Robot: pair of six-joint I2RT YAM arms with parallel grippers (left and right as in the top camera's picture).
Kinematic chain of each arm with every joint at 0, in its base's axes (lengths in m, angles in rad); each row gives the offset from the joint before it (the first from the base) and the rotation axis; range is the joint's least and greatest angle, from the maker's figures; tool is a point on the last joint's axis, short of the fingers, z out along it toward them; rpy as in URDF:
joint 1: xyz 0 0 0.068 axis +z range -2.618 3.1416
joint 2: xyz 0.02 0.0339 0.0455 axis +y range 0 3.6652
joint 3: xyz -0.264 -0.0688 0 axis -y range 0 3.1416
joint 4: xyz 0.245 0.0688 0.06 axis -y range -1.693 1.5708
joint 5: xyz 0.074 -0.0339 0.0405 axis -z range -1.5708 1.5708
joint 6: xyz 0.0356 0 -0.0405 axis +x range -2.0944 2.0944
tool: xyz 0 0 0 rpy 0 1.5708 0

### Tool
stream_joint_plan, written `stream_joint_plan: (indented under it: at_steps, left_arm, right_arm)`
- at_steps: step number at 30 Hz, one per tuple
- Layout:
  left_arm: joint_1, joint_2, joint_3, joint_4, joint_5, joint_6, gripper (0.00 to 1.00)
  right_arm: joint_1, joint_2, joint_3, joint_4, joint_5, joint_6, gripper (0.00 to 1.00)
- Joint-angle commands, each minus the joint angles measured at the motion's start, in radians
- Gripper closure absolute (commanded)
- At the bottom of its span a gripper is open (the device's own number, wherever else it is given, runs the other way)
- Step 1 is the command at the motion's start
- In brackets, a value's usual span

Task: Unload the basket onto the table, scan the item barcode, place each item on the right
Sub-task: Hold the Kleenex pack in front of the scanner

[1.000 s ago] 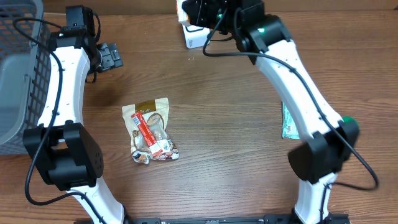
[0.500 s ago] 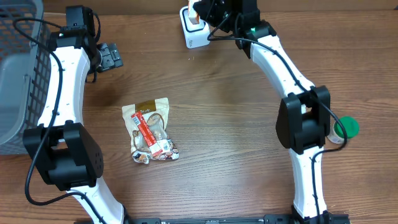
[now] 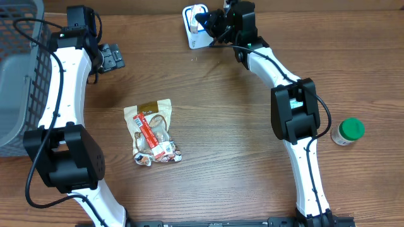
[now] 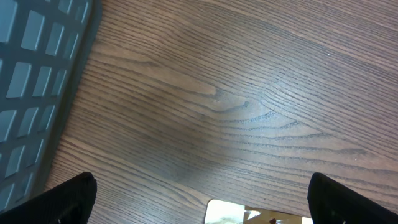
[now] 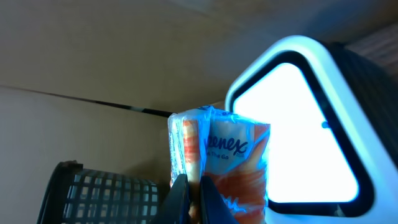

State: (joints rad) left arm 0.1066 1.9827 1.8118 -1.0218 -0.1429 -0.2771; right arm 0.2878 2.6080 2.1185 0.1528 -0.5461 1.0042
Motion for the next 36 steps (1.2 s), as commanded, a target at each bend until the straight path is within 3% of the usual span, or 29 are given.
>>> stream_joint_plan:
  at_steps: [1,11,19,36]
  left_arm:
    - [0.004,-0.013,0.008,0.001,0.005,0.011,0.0]
    - [0.004,-0.013,0.008,0.001,0.006,0.011,0.0]
    - [0.004,-0.013,0.008,0.001,0.006,0.012,0.0]
    - [0.004,-0.013,0.008,0.001,0.005,0.012,0.0]
  right_arm:
    - [-0.002,0.004,0.014,0.028,0.056,0.025,0.96]
    - [0.0,0.004,0.014,0.114,0.095,0.047,0.96]
    - [0.001,0.004,0.011,0.037,0.135,0.039,0.96]
    - [0.011,0.004,0.008,0.034,0.109,0.043,0.96]
